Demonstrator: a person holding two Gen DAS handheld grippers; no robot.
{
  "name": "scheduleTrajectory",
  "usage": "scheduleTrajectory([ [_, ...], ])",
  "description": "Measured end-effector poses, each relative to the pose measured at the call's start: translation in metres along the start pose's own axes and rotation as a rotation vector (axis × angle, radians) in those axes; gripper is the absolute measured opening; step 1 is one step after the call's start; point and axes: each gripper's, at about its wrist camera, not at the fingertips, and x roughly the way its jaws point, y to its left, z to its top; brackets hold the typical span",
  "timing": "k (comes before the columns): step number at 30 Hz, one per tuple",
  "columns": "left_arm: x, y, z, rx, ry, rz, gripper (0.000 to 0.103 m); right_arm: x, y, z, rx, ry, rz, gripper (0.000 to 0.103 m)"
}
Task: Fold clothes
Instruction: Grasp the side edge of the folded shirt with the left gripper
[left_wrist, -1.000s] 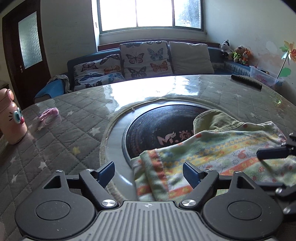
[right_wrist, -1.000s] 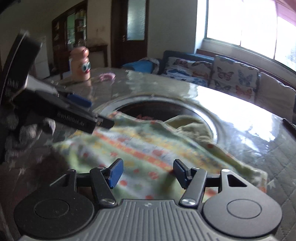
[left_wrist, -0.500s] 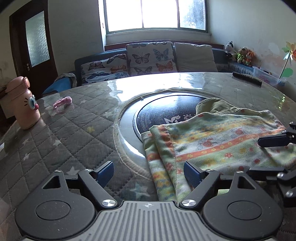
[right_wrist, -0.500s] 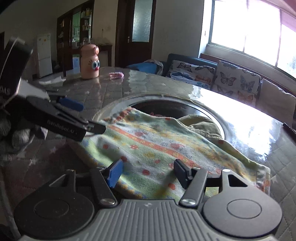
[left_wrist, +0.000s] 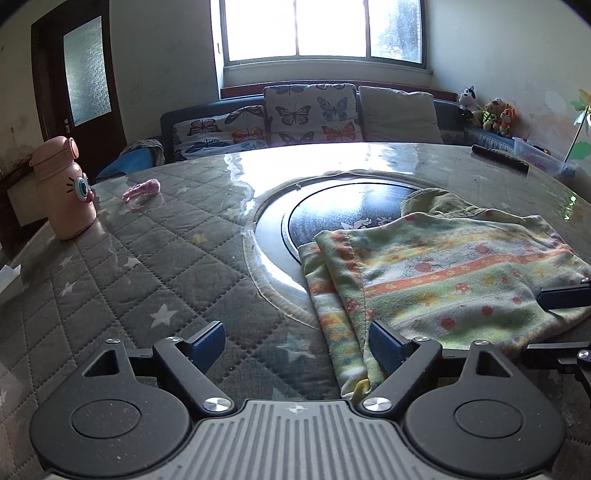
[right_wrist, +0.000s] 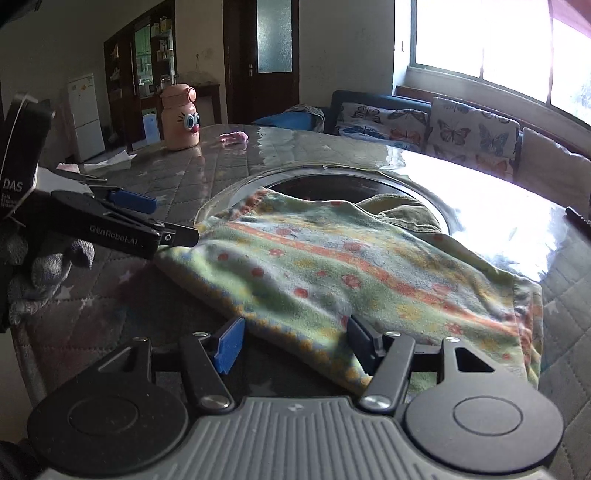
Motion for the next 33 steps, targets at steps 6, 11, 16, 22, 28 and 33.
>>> scheduleTrajectory([
  [6,-0.005,0.003,-0.002,-0.012,-0.002,0.005,0.087,-0.007,0.005,0.003,0.01,-0.016,0.038,0.057],
  [11,-0.005,0.008,-0.004,-0.03,0.007,0.008,0.087,-0.003,0.008,0.001,0.006,0.008,0.039,0.056],
  [16,-0.01,0.021,0.002,-0.086,0.0,-0.009,0.087,-0.006,0.018,0.02,-0.055,-0.022,0.063,0.056],
  [22,-0.009,0.031,0.012,-0.137,0.003,-0.028,0.088,0.013,0.05,0.038,-0.177,-0.018,0.126,0.055],
  [28,-0.002,0.04,0.016,-0.21,0.037,-0.063,0.092,0.036,0.082,0.046,-0.299,0.009,0.154,0.052],
  [33,0.004,0.042,0.017,-0.264,0.069,-0.12,0.092,0.052,0.1,0.044,-0.379,0.045,0.143,0.045],
])
